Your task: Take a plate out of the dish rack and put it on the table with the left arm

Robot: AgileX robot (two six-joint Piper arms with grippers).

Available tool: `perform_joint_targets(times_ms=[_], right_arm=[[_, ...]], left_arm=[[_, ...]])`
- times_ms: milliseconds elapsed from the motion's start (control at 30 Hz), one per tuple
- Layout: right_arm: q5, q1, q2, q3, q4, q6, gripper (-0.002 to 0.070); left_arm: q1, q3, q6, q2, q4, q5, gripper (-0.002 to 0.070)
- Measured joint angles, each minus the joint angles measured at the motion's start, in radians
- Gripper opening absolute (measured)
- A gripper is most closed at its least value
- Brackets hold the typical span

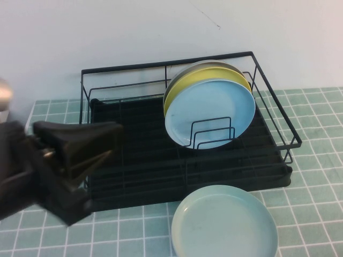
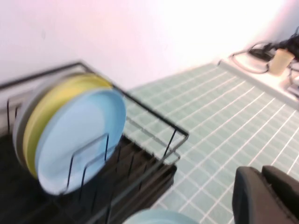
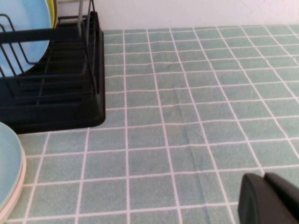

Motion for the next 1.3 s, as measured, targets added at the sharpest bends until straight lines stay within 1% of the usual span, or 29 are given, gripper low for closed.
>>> perform_joint_targets(times_ms=[300, 733, 1100, 1200, 1300], right_arm=[[0.0, 0.0, 0.0, 0.0, 0.0, 0.0, -0.0001], [0.0, 0.0, 0.0, 0.0, 0.0, 0.0, -0.0001], [0.0, 0.0, 0.0, 0.0, 0.0, 0.0, -0.0001], [0.0, 0.0, 0.0, 0.0, 0.0, 0.0, -0.0001], [0.0, 0.0, 0.0, 0.0, 0.0, 0.0, -0.0001]], left_arm=[[0.0, 0.0, 0.033, -0.151, 0.016, 0.079, 0.0001], [0.0, 0.0, 0.034, -0.164, 0.019, 0.253, -0.0002], [0.0, 0.023, 0.034, -0.174, 0.015, 0.246, -0.0002], [0.0, 0.067, 0.034, -0.223, 0.015, 0.242, -0.0002], [0.0, 0.115, 0.066, -0.309, 0.025, 0.196, -0.0002]])
